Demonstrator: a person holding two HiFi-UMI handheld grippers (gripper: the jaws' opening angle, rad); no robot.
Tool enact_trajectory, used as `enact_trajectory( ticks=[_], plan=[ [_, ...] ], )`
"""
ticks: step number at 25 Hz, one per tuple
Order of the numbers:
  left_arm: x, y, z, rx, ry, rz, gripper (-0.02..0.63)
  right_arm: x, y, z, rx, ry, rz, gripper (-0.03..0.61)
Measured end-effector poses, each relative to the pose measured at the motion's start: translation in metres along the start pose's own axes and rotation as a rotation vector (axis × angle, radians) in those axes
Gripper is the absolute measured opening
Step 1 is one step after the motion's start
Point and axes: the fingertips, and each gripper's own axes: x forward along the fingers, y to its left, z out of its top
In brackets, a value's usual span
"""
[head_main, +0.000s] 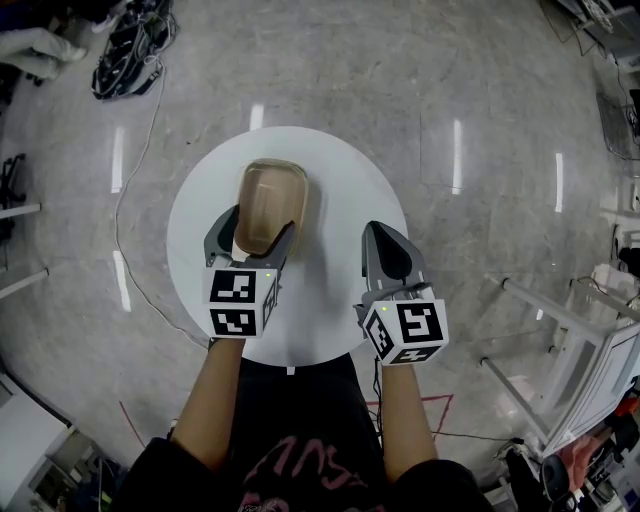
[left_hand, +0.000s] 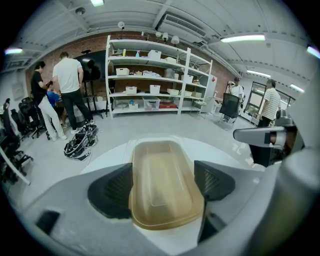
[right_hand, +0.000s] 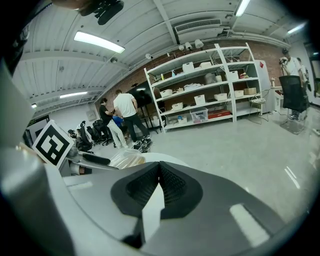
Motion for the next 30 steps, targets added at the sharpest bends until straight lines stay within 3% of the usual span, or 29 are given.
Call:
enact_trajectory(
  ticks=[30],
  plan=[
    [-0.042, -0.004, 0.024, -0.011, -0.126, 0.027, 0.383, -0.018, 0.017, 0.015, -0.032, -0.036, 0.039, 0.009]
  ],
)
